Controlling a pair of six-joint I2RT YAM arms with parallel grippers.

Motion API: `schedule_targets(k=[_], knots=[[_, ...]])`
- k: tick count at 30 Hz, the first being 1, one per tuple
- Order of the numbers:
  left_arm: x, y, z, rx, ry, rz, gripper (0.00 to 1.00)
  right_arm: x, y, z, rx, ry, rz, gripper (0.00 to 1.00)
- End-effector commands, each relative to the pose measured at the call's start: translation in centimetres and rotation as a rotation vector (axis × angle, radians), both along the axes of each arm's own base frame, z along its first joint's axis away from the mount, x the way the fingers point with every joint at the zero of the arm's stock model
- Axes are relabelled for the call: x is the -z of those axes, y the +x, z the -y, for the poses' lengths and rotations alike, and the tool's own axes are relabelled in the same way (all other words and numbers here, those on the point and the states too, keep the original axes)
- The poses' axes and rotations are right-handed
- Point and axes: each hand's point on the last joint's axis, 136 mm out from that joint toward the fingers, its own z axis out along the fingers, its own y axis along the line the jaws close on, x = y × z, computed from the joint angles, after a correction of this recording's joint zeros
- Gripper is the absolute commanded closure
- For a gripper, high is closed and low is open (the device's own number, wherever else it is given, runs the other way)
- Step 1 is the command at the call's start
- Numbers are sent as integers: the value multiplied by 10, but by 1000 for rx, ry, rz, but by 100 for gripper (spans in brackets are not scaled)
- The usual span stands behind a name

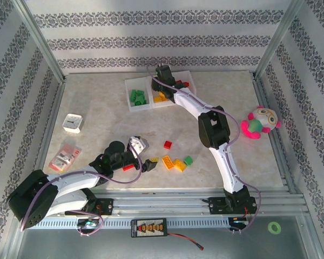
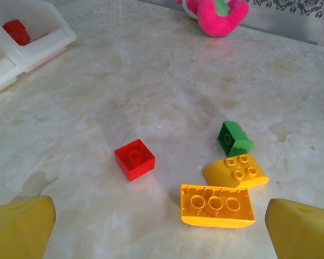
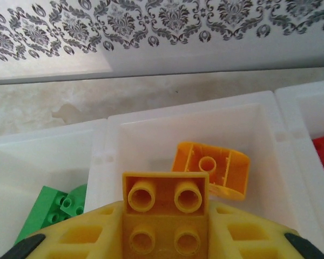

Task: Sort the legos into containers by color
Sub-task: Place the lego in the container, then pick up the lego from the center of the table.

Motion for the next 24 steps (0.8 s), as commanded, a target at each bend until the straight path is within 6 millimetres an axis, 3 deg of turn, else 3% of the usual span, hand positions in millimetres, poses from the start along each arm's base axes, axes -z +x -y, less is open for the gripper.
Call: schedule_targets(k=[1,4,8,12,17,21,24], knots=[[-2,-5,0,11,-3,15,1,5,9,1,-18,32,-31,62],[-2,-6,-3,3,4,21,1,-2,9,1,-30,64,-38,52],[-4,-5,-4,3,15,39,1,-25,1,1,-47,84,-16,44],[-6,-4,-4,5,30,63,1,-43,-18,1,-82,109,-12,33],[-8,-1,-10,-27,40,73,1,-62,-57,9,-106,92,23,25],[-13,12,-25,-181,-14,2,1,-57,-101,23,-128,62,19,19],[-8,29,-55,-433,-23,-131,0,-43,-140,35,-151,39,-18,17]])
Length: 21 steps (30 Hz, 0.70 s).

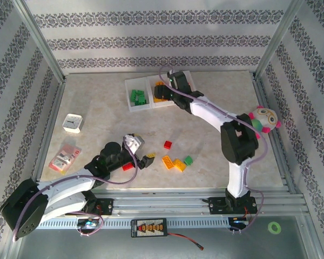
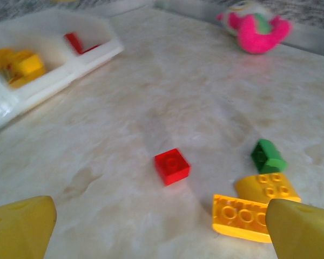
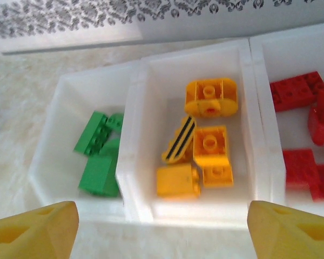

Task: Sort the legos into containers by color
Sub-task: Pick up the lego from the center of the table.

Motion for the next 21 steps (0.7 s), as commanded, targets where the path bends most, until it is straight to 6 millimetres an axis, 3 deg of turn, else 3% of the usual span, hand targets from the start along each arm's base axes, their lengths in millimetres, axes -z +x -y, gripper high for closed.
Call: schedule_targets(k=[1,7,10,13,21], knots=[[9,18,-40,-326,-22,-177,0,5,-34,8,-30,-24,10,16],[32,0,-103,-676,92,-415,0,24,-98,26,-61,-92,-36,15],[42,-14,-120,-764,163,-521,1,35,-120,28,-64,-109,-56,15],[48,-24,-128,-836,186,-607,1,46,-135,29,-54,-145,-68,14],[73,-34,-110,-819,134,-760,1,72,-156,14,-93,-195,-154,15]])
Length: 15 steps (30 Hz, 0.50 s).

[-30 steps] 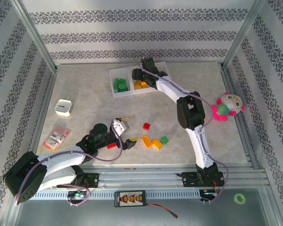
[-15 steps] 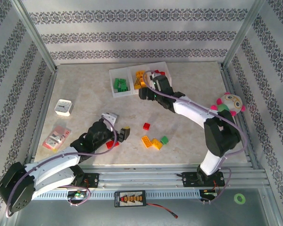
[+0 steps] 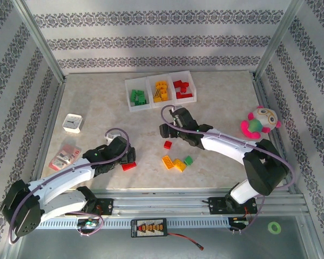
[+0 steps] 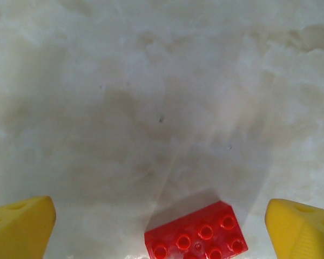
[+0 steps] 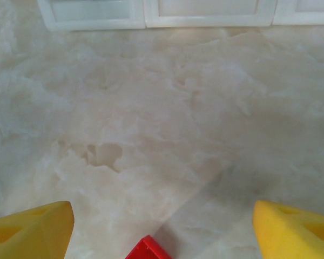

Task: Sort the legos into containers by color
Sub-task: Pick up the lego from the center of the table.

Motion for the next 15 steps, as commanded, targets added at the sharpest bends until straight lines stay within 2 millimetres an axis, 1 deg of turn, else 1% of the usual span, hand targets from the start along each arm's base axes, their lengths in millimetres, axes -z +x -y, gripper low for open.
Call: schedule_targets(k=[1,3,4,5,8,11,15], knots=[[12,-12,1,-48,-41,-66,1,14,-2,-1,37,-64,-51,15],[14,-11,2,-52,-49,-62,1,26,-5,-3,50,-116,-104,15],[13,-11,2,-55,-52,-58,1,35,-7,-4,58,-143,-138,16],[13,-11,2,-55,-49,-57,1,39,-8,-8,62,-158,-160,17],[13,-11,1,-53,-47,-56,1,58,-18,-13,67,-217,-229,20],[14,-11,2,-48,-52,-53,1,71,-24,-13,82,-266,-276,23],[16,-11,6,-37,-73,-50,1,83,-32,-9,108,-277,-319,27]])
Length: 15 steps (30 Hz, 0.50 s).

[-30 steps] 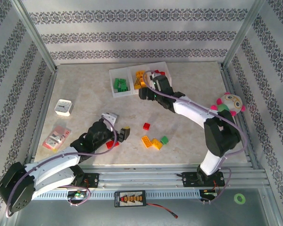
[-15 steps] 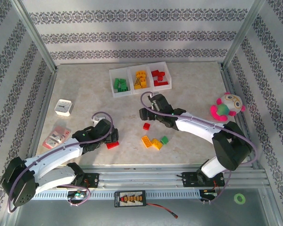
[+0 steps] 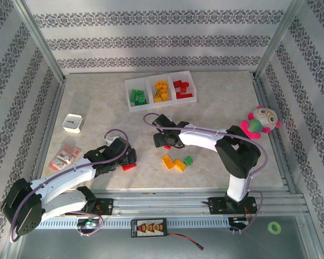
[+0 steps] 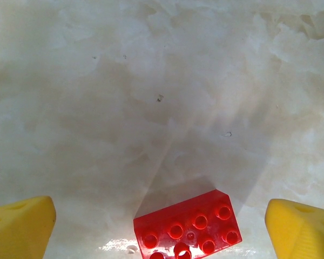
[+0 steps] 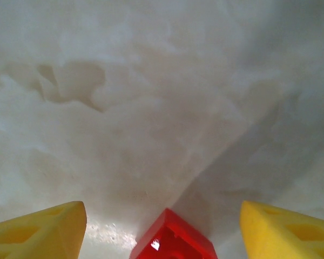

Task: Sort the legos into containers by color
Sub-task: Pick up the lego from the center of the table.

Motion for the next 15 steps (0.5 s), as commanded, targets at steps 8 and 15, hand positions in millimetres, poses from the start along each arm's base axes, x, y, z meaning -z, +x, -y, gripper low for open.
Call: schedule_targets(k=[8,15], knots=[[6,-1,8,19,-37,5,1,16,-16,17,86,-57,-81,42],[5,0,9,29,-45,19,1,11,-15,26,117,-85,-72,52]])
